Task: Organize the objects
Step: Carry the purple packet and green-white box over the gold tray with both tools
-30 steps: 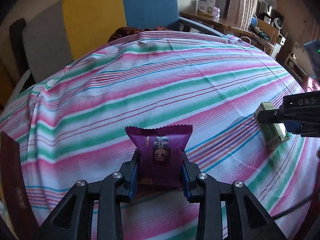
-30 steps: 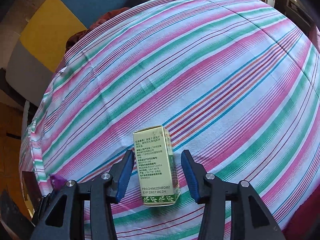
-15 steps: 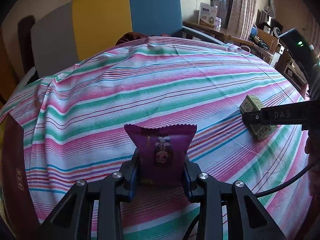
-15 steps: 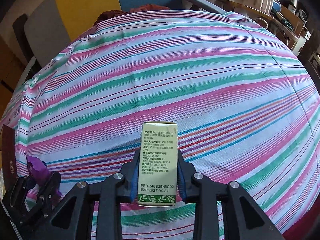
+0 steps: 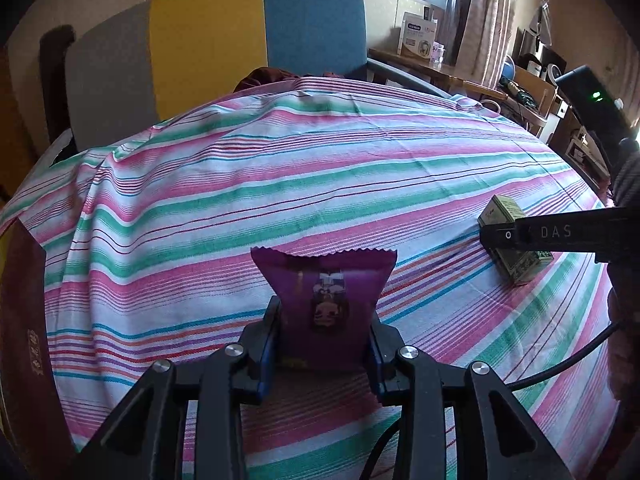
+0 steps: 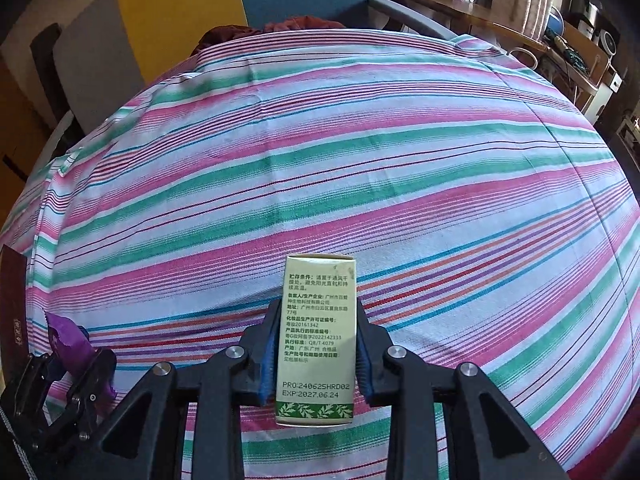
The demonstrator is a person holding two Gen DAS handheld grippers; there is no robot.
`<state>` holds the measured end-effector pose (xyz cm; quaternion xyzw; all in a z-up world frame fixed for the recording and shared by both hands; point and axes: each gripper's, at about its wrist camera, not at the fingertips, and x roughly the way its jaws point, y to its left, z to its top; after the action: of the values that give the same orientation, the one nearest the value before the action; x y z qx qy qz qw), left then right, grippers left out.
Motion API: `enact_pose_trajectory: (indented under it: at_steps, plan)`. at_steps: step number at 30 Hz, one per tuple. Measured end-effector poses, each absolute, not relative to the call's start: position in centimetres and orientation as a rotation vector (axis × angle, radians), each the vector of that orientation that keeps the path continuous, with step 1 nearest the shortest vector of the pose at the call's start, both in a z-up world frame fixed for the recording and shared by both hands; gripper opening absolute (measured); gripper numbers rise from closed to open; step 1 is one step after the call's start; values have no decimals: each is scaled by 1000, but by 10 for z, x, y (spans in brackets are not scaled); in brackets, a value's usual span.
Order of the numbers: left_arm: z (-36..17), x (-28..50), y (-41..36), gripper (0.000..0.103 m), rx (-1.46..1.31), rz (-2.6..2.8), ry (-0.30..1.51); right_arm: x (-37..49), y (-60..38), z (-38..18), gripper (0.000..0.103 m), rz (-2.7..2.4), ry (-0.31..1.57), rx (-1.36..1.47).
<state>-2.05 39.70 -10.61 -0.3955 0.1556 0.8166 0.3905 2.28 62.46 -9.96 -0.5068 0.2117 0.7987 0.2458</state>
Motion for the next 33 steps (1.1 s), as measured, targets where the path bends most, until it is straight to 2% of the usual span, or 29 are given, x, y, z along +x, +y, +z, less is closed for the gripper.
enact_pose_trajectory:
  at_steps: [16, 26, 33]
  plan:
    - [-96, -19, 387, 35, -1031, 2114, 385, 9, 616, -104, 32, 2208, 459, -1352]
    - [-28, -4, 333, 35, -927, 2232, 304, 18, 606, -100, 31, 2216, 368, -1330]
    - [0, -5, 286, 35, -896, 2328, 250, 18, 599, -100, 31, 2234, 279, -1310]
